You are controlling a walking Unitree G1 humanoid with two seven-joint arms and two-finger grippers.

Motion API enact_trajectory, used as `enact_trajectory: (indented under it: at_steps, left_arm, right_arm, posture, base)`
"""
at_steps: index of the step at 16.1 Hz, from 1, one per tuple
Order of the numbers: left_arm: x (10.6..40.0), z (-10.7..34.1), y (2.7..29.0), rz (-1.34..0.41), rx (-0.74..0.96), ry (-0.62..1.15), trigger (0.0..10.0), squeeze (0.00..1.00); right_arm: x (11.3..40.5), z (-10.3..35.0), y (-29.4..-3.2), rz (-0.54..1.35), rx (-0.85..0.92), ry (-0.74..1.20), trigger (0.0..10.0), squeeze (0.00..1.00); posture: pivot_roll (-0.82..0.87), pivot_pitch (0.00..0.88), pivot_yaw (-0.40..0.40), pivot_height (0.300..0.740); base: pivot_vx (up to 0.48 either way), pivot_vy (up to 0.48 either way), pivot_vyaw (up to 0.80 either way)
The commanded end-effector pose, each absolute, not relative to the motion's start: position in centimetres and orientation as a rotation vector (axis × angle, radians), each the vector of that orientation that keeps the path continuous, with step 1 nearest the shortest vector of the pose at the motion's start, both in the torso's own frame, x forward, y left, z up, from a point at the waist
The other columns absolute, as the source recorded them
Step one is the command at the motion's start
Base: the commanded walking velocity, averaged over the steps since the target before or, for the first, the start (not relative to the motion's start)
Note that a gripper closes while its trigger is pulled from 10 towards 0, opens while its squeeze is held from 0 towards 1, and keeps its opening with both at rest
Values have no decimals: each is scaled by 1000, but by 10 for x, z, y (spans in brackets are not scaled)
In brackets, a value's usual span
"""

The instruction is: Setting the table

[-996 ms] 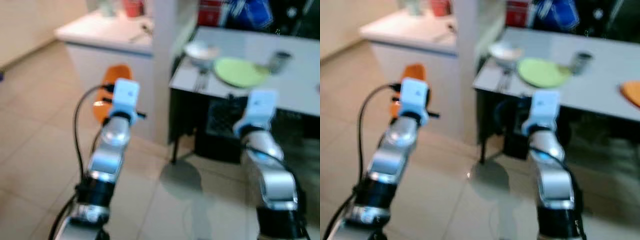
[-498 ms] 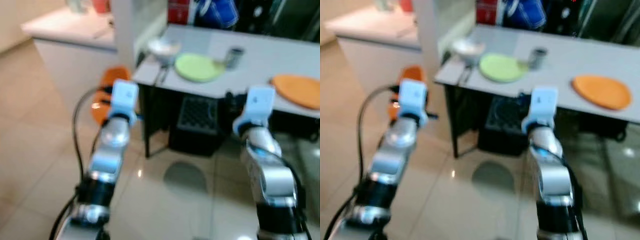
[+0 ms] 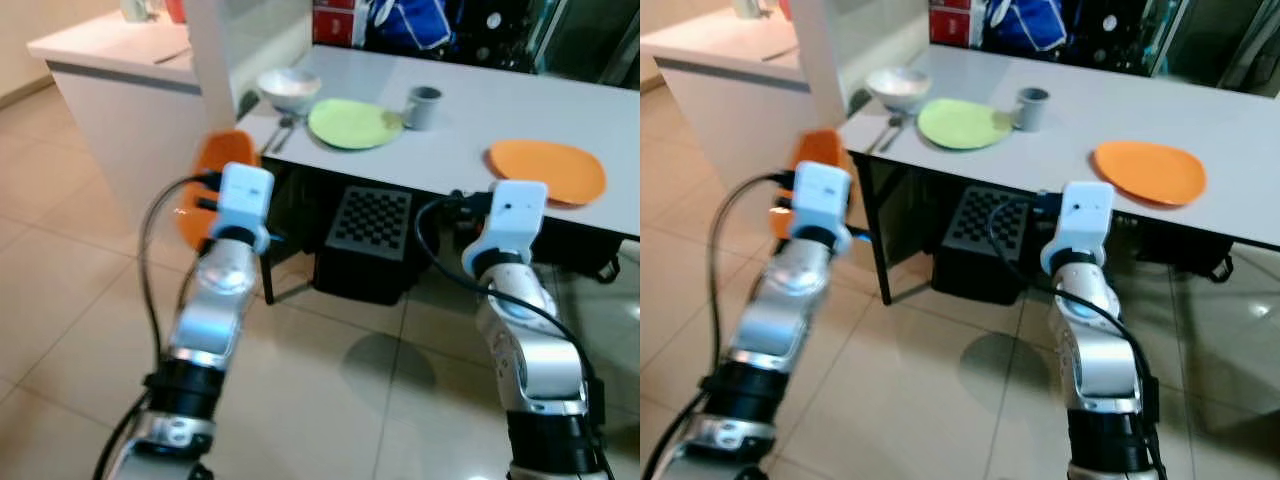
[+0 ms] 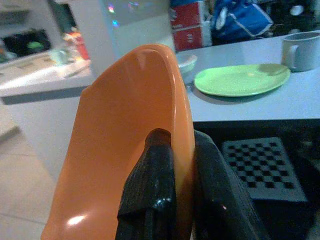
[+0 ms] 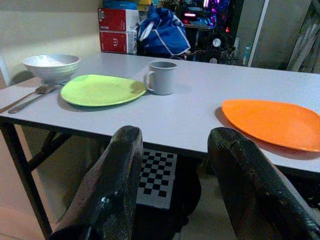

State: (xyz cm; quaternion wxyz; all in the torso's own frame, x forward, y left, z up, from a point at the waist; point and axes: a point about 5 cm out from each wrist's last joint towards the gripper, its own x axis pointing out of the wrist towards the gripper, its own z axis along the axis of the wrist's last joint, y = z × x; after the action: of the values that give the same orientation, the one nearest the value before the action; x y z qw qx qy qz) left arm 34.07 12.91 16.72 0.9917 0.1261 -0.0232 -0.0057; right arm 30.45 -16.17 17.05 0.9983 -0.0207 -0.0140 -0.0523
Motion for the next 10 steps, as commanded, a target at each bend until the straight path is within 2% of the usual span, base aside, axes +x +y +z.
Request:
enact_trajectory:
  at_steps: [1, 8, 10]
  left_arm:
    - [341, 177, 121, -35, 256, -92, 10000, 0]
    - [342, 189, 125, -41, 281, -142, 10000, 0]
    - [343, 186, 119, -50, 253, -131, 10000, 0]
  right_arm:
    - [303, 172, -168, -125, -39, -34, 10000, 0]
    - [305, 172, -168, -132, -23, -33, 10000, 0]
    - [303, 168, -168, -132, -24, -21, 10000, 0]
  posture:
    - [-93, 0, 49, 740]
    - [-76, 0, 44, 740]
    - [-63, 0, 40, 740]
  base:
    - [0, -458, 0]
    - [0, -458, 0]
    - [0, -362, 0]
